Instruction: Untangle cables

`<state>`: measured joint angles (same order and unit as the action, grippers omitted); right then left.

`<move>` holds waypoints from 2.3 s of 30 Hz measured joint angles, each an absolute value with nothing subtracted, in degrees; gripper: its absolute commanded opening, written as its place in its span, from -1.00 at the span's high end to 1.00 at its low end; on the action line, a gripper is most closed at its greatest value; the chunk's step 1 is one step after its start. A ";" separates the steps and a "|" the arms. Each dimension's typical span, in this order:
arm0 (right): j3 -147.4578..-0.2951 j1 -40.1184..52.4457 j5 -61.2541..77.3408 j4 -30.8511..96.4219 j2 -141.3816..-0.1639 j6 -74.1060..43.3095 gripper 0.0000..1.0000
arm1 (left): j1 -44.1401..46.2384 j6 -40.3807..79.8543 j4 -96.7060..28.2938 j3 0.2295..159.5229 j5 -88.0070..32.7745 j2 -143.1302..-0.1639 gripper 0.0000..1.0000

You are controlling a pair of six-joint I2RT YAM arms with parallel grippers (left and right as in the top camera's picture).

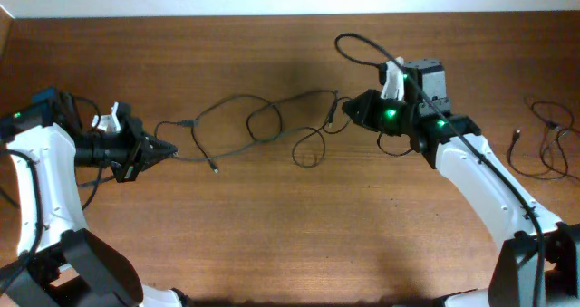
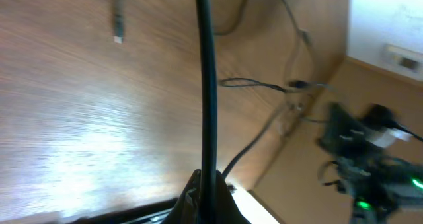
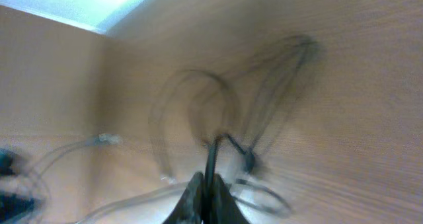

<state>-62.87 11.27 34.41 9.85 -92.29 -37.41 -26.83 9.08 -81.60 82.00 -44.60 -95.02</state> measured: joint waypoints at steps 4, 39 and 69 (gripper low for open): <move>-63.26 5.26 54.46 -20.03 -92.71 -43.38 0.92 | -26.79 12.56 -80.93 82.11 -39.77 -95.02 1.00; -54.52 -0.69 18.00 39.13 -92.95 -18.85 -0.17 | -4.99 34.57 -69.17 82.08 -1.21 -101.82 1.00; -58.61 -4.95 41.74 24.01 -97.06 -28.12 0.80 | 7.01 34.57 -68.07 82.08 0.71 -101.91 0.95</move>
